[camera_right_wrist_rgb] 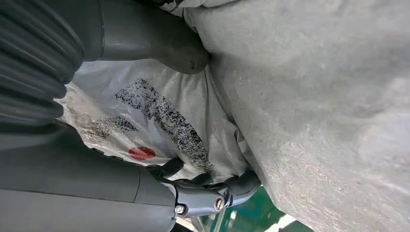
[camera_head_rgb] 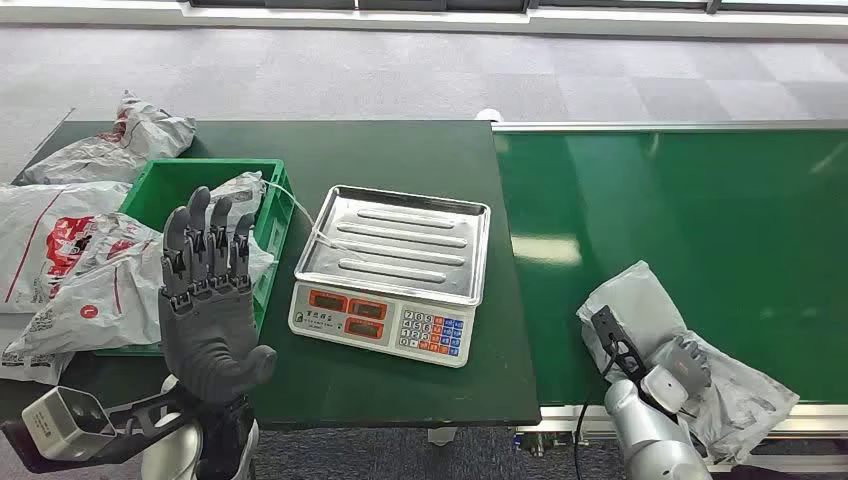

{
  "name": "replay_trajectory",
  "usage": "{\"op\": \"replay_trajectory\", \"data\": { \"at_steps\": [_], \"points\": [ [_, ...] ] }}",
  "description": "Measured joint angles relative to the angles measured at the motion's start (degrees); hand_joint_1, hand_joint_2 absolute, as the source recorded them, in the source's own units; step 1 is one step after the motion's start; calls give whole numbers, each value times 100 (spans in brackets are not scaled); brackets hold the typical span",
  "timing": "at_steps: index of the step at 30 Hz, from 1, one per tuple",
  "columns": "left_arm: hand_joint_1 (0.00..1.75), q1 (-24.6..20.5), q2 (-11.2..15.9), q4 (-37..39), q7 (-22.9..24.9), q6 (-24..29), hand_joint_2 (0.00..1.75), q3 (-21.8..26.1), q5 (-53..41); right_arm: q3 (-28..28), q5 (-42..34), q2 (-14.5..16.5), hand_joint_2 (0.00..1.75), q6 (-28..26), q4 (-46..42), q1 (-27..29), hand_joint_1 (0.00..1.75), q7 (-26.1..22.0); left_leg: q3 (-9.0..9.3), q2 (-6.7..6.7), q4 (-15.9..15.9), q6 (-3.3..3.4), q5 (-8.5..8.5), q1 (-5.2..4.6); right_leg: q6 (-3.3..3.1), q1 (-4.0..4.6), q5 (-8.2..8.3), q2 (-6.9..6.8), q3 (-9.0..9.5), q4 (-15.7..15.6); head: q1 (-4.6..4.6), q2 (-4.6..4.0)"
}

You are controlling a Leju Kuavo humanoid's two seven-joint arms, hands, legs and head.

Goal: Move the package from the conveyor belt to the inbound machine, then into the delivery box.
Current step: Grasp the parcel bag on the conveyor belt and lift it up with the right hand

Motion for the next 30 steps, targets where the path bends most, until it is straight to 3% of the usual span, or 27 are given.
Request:
{"op": "replay_trajectory", "data": {
  "at_steps": [2, 6, 18, 23, 30],
  "points": [
    [0, 0, 0, 0, 0, 0, 175, 0, 0, 1, 0, 0, 175, 1, 4, -2, 19, -2, 0, 0, 0, 3, 0, 0, 0, 0, 0, 0, 1, -1, 0, 0],
    [0, 0, 0, 0, 0, 0, 175, 0, -2, 7, 0, 0, 175, 7, 19, -7, 175, -8, 0, -3, 0, 12, 2, -1, 3, -1, 2, -1, 8, -10, 0, 0],
    [0, 4, 0, 1, -33, 18, 175, 22, -2, 44, 0, -13, 175, -49, 37, -79, 175, -57, -2, -6, 1, 20, 4, -2, 31, -1, 18, -1, 14, -19, 0, 0],
    [0, 5, 0, 4, -51, 29, 175, 28, -2, 83, -37, -12, 175, -44, 34, -83, 175, -420, -5, -2, 1, 17, 2, -1, 37, 0, 24, 2, 15, -18, -1, 0],
    [0, 5, 0, 4, -58, 36, 175, 39, -3, 237, -86, -1, 175, -32, -44, -60, 175, -581, -7, 1, 1, 13, 0, -1, 37, 0, 26, 5, 10, -18, 0, 0]
  ]
}}
